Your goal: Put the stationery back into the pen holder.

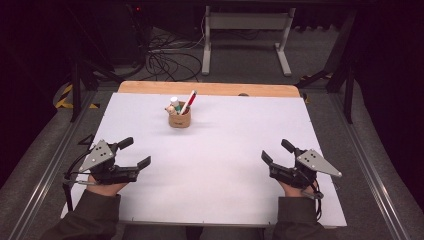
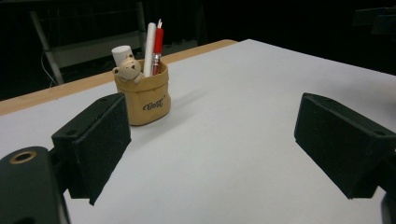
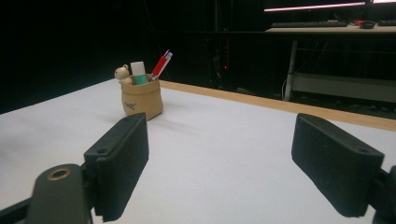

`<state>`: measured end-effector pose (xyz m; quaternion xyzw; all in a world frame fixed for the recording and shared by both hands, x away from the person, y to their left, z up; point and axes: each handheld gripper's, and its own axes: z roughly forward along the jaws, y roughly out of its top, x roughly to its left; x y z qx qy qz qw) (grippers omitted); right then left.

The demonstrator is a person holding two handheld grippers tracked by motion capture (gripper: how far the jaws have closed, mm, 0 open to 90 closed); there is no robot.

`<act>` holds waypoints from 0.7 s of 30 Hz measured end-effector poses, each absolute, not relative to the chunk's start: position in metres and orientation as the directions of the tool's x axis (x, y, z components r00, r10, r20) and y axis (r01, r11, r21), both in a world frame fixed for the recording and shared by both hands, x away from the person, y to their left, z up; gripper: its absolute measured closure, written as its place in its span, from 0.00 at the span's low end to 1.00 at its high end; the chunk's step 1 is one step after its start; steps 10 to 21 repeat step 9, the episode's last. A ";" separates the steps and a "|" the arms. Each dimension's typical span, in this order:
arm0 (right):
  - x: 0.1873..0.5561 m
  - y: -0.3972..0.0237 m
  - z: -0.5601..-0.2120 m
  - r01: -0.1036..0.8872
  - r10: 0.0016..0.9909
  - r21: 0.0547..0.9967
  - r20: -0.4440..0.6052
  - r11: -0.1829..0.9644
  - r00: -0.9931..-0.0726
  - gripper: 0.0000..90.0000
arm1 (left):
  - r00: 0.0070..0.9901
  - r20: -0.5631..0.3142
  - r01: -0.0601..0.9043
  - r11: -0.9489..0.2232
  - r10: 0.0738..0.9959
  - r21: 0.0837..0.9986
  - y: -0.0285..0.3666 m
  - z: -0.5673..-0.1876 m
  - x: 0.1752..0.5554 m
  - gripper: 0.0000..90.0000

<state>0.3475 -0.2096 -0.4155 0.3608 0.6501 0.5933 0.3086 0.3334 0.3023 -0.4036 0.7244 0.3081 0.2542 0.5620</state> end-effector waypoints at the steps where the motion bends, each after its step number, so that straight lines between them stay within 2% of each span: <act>1: 0.347 -0.210 -0.415 0.103 0.835 0.994 0.028 0.034 -0.550 0.22 | 0.681 0.017 0.164 -0.175 0.732 0.971 0.302 -0.404 0.333 0.13; 21: 0.347 -0.209 -0.415 0.104 0.830 0.994 0.028 0.036 -0.556 0.22 | 0.675 0.016 0.163 -0.170 0.737 0.972 0.307 -0.404 0.333 0.13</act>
